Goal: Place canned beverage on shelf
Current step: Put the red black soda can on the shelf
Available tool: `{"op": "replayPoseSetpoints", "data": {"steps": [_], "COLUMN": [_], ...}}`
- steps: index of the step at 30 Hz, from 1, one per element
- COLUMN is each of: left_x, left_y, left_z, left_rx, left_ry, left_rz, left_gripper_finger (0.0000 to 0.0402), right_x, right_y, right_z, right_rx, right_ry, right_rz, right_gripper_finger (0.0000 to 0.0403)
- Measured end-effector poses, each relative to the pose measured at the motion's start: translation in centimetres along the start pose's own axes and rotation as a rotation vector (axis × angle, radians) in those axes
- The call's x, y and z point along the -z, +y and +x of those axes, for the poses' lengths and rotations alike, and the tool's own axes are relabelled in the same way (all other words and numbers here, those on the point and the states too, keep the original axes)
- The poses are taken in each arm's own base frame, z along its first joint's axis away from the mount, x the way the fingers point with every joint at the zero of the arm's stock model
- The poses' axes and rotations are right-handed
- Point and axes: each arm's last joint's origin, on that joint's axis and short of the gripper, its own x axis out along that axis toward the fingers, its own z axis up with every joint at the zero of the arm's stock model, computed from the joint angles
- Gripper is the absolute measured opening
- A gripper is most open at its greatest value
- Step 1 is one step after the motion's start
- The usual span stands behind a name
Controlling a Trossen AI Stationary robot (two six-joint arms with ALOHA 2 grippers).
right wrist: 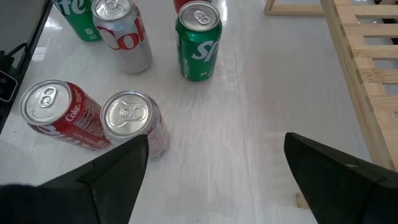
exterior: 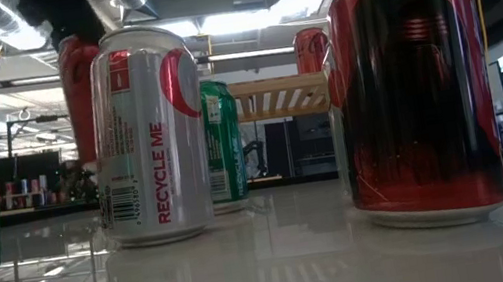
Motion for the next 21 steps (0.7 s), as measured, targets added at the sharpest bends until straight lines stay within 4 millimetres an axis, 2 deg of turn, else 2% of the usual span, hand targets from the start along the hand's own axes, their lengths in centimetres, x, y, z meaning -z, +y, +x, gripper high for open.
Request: {"op": "replayPoseSetpoints", "data": {"steps": [9, 21], "left_x": [-1.8, -7.1], "left_y": [2.0, 4.0], "left_z": [-1.8, -6.6], "left_rx": [0.054, 0.029], "left_ry": [-0.108, -0.314], "left_rz": [-0.075, -0.032], "left_gripper_finger": [0.0269, 0.0269], "right_x": [0.0, 0.0], "right_y": [0.0, 0.0], "right_z": [0.0, 0.0], "right_rx": [0.001, 0.000], "right_ry": [0.000, 0.000], "right_rz": [0.000, 0.001], "right_gripper_finger": [0.0370, 0.0370]}}
